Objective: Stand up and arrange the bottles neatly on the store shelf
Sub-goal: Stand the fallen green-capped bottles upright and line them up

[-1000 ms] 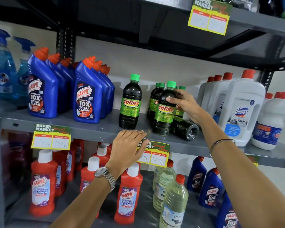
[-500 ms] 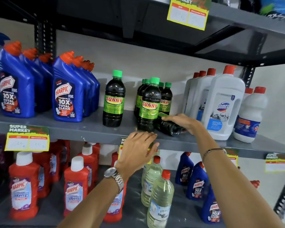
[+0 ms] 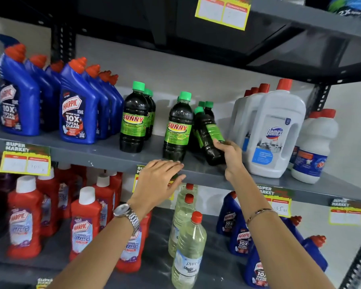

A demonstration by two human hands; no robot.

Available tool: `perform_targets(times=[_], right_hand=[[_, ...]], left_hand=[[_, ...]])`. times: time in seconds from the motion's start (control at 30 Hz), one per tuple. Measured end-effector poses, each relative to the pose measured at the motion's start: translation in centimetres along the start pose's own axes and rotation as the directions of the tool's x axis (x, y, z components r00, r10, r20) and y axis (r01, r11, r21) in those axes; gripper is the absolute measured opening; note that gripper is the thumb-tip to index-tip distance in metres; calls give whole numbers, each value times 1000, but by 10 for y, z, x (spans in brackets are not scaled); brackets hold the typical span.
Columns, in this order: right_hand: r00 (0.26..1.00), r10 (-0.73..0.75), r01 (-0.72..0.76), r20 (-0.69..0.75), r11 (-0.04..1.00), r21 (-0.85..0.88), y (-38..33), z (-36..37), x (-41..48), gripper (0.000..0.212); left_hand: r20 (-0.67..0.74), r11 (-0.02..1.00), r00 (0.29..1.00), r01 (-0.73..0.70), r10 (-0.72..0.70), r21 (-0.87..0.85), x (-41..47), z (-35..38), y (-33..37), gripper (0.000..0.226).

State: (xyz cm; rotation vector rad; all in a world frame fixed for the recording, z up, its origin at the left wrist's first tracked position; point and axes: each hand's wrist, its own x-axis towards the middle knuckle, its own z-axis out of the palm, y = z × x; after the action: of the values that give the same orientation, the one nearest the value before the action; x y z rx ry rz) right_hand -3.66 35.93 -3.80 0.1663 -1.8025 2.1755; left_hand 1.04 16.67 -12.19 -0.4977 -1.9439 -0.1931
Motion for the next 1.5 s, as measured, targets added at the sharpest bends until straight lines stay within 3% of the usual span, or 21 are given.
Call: perform_targets(times=[0.1,0.23,0.33,0.43,0.53,0.7,0.8,0.83,0.9,1.0,1.13,1.33,1.43,1.5], right_hand=[[1000,8,-9,24,997,71,-4,-5,-3,76],[995,-3,-3,103,999,50,-3,-8,-7,49],[999,-43,44,24,998,-55,0,-6,-6,66],[996,-92,93,20,950,-297,3,-2,-6,86],[985,-152,172,82,863,-476,2,1,-11,83],[983,-169,180,70,826,-534,3,-1,-10,87],[974,-217,204,59,743,-637,-1,2,-16,91],[967,-247,222,52,735,-641,-5,4,-17,93],[965,-264,234,8,842,-486,-19,8,-12,92],[986,-167,162,1,956,-246,-50,12,5,71],[987,-107,143,123,931,-336,-67,7,13,36],[951,-307,289,42,831,-475,-59,2,15,69],[973,-205,227,105,934,-277,-61,6,16,54],[970,-216,241,116,927,-287,-60,7,18,46]], left_hand=[[4,1000,1000,13,-13,8,0,0,1,33],[6,1000,1000,19,-19,1,0,-2,3,34],[2,1000,1000,20,-20,-4,0,-3,4,34],[7,1000,1000,19,-19,-9,-1,-4,4,34],[18,1000,999,27,-27,-15,-1,-4,4,34],[10,999,1000,29,-29,-25,1,-6,5,32],[2,1000,1000,15,-15,-22,1,-8,5,32],[4,1000,1000,10,-10,-20,1,-8,5,32],[1,1000,1000,5,-5,-8,0,-6,4,32],[-11,1000,1000,10,-10,-8,1,-4,5,33],[-22,1000,1000,1,-1,-12,1,-5,4,33],[-39,1000,999,-6,5,-7,-1,-3,4,33],[-56,1000,998,-7,7,-1,-2,-1,3,33],[-72,1000,997,-13,13,2,-2,1,2,31]])
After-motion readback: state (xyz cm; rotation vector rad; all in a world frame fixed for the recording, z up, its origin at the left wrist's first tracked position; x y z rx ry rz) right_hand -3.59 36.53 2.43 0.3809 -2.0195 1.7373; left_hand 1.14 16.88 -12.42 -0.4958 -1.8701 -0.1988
